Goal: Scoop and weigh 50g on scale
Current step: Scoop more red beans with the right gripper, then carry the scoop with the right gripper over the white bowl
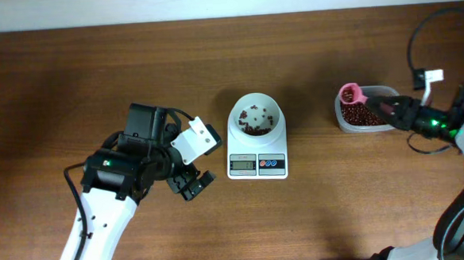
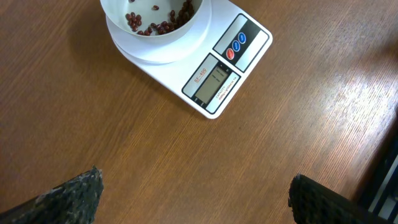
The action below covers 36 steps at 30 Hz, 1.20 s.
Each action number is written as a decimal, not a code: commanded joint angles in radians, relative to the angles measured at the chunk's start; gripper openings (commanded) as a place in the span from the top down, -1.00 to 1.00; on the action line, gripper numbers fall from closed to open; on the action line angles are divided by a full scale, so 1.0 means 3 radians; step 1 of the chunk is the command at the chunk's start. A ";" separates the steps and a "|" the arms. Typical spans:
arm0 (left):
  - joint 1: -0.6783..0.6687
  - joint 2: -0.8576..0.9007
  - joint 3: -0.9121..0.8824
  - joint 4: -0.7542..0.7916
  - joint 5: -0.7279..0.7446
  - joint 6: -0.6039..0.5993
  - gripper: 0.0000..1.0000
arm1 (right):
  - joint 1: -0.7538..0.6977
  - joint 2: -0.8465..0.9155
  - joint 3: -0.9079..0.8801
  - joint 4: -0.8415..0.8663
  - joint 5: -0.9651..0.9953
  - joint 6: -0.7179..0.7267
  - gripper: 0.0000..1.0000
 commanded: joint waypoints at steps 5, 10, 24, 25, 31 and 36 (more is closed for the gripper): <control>0.0019 -0.0038 0.0064 -0.0004 0.0010 0.0027 -0.98 | 0.0668 0.0033 0.0004 0.0272 -0.0130 0.0379 0.92; 0.0019 -0.0038 0.0064 -0.0004 0.0010 0.0027 -0.98 | 0.1109 0.0033 0.0004 0.0888 -0.0126 0.0997 0.92; 0.0019 -0.0038 0.0064 -0.0004 0.0010 0.0027 -0.98 | 0.1742 0.0033 0.0004 0.1380 0.0988 0.0896 0.92; 0.0019 -0.0038 0.0064 -0.0004 0.0010 0.0027 -0.98 | 0.1757 0.0033 0.0004 0.1387 0.0988 0.0738 0.92; 0.0019 -0.0038 0.0064 -0.0004 0.0010 0.0027 -0.97 | 0.1760 0.0034 0.0004 0.1389 0.0989 -0.0267 0.92; 0.0019 -0.0038 0.0064 -0.0004 0.0010 0.0027 -0.98 | 0.1760 0.0037 0.0004 0.1389 0.1003 -0.1026 0.92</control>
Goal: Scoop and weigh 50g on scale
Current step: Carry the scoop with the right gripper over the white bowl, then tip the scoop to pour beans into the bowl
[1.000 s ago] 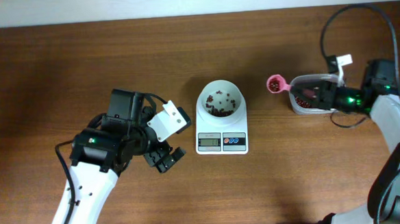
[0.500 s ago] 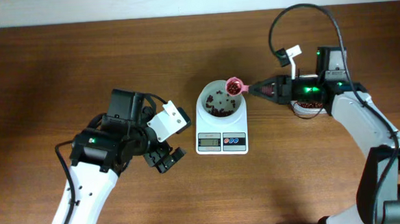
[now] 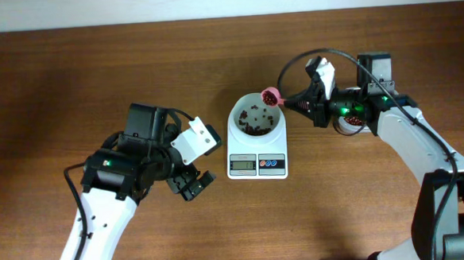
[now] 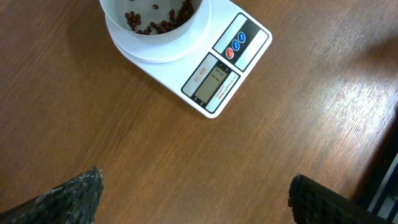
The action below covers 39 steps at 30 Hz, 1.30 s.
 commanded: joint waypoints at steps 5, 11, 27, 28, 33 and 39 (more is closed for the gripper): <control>0.0019 -0.0038 0.0064 0.0005 0.0010 0.0027 -0.98 | 0.0028 0.0031 0.0013 0.0022 0.0079 -0.0879 0.92; 0.0019 -0.0038 0.0064 0.0005 0.0010 0.0027 -0.98 | 0.0028 0.0031 0.0013 0.0099 0.0079 -0.1265 0.92; 0.0019 -0.0038 0.0064 0.0005 0.0010 0.0027 -0.98 | 0.0031 0.0031 0.0013 0.0211 0.0076 -0.1993 0.92; 0.0019 -0.0038 0.0064 0.0005 0.0010 0.0025 -0.98 | 0.0031 0.0031 0.0013 0.0225 0.0076 -0.1991 0.92; 0.0019 -0.0038 0.0064 0.0005 0.0010 0.0027 -0.98 | 0.0031 0.0025 0.0014 0.0242 0.0037 -0.1883 0.92; 0.0019 -0.0038 0.0064 0.0005 0.0010 0.0025 -0.98 | -0.0043 -0.0240 0.0113 0.0431 0.0039 -0.0819 0.92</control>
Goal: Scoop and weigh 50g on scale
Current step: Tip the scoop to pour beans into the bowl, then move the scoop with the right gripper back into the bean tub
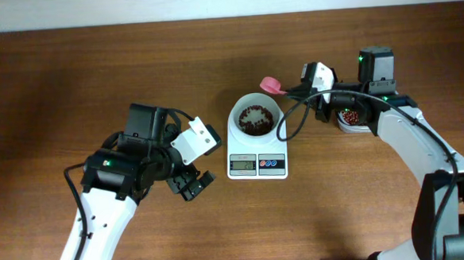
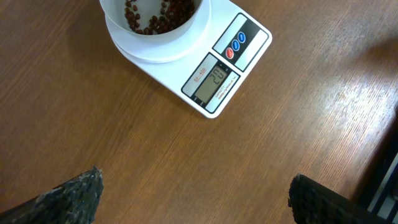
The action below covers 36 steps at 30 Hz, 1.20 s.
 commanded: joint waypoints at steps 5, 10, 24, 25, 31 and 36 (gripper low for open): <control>0.0019 -0.0038 0.0064 0.0005 0.0010 0.0025 -0.98 | -0.0310 -0.0558 0.0268 0.0018 -0.0020 0.1207 0.92; 0.0019 -0.0038 0.0064 0.0005 0.0010 0.0027 -0.98 | -0.0783 -0.0804 0.0268 0.0008 -0.0019 0.1692 0.92; 0.0019 -0.0038 0.0064 0.0005 0.0010 0.0027 -0.98 | -0.1344 -0.0726 0.0267 -0.1792 0.2104 0.1615 0.92; 0.0019 -0.0038 0.0064 0.0005 0.0010 0.0027 -0.98 | -0.1344 -0.0694 0.0267 -0.1823 0.2218 0.1615 0.92; 0.0019 -0.0038 0.0064 0.0005 0.0010 0.0027 -0.98 | -0.1344 -0.0332 0.0258 -0.1843 0.2323 0.1615 0.92; 0.0019 -0.0038 0.0064 0.0005 0.0010 0.0027 -0.98 | -0.1344 -0.0076 0.0258 -0.1843 0.2307 0.1617 0.92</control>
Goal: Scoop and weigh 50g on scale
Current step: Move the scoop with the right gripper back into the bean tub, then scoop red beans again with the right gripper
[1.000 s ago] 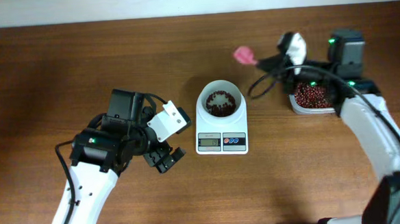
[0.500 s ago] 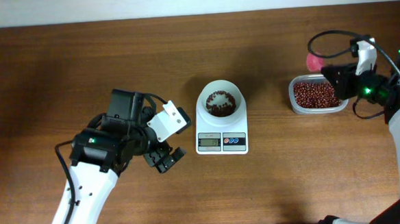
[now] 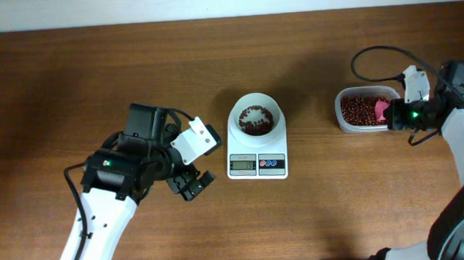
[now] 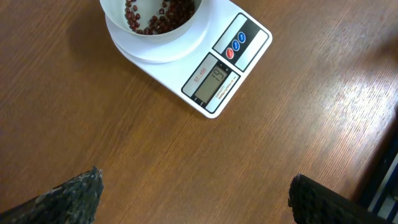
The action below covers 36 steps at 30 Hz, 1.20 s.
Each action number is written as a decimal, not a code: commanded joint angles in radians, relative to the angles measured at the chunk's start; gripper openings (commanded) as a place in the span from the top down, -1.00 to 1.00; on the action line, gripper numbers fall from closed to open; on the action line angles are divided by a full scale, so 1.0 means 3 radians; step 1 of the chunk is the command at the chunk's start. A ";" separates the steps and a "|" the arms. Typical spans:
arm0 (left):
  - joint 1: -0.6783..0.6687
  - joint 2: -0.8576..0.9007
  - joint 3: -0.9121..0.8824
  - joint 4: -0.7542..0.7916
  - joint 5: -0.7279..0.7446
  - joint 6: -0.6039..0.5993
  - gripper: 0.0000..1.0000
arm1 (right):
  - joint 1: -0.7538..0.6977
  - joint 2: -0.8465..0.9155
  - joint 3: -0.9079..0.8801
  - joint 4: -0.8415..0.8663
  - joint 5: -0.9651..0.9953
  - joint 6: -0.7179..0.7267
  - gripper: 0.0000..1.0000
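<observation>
A white scale (image 3: 257, 162) stands mid-table with a white bowl (image 3: 254, 118) on it, its bottom covered with red beans. The left wrist view shows the bowl (image 4: 155, 28) at the top, and the scale's display (image 4: 211, 79) is lit with a two-digit number too small to read surely. At the right, my right gripper (image 3: 402, 115) is shut on a pink scoop (image 3: 382, 109), which dips into the clear tub of beans (image 3: 358, 110). My left gripper (image 3: 193, 182) hangs open over bare wood left of the scale, with nothing between its fingers (image 4: 68, 196).
The right arm's cable (image 3: 371, 55) loops above the tub. The table's far edge meets a white wall (image 3: 209, 2) at the top of the overhead view.
My right gripper, with the scoop, has gone from beside the bowl's right rim back to the tub. The scoop now sits among the tub's beans. The left arm has not moved.
The scoop was first held heaped with beans at the tub, while the bowl held a few. Then it was at the bowl's right rim. Then the bowl held more beans, the display showed a number, and the scoop sat beside the bowl. Now it is in the tub.
</observation>
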 commanded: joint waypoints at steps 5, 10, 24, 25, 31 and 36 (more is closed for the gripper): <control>0.0019 -0.0038 0.0064 0.0005 0.0010 0.0025 -0.98 | -0.0010 0.0064 0.0023 0.0000 -0.0294 -0.0019 0.92; 0.0019 -0.0038 0.0064 0.0005 0.0010 0.0025 -0.98 | -0.0006 0.0160 0.0023 0.0023 -0.0463 -0.0018 0.92; 0.0019 -0.0038 0.0064 0.0005 0.0010 0.0027 -0.98 | 0.0163 0.0345 0.0019 0.0237 -0.1240 -0.0006 0.92; 0.0019 -0.0038 0.0064 0.0005 0.0010 0.0027 -0.98 | 0.0163 0.0345 0.0019 0.0235 -0.1270 -0.0006 0.92; 0.0019 -0.0038 0.0064 0.0005 0.0010 0.0027 -0.98 | 0.0160 0.0345 0.0019 0.0219 -0.1068 -0.0006 0.92; 0.0019 -0.0038 0.0064 0.0005 0.0010 0.0027 -0.98 | 0.0089 0.0345 0.0019 0.0211 -0.0978 -0.0001 0.92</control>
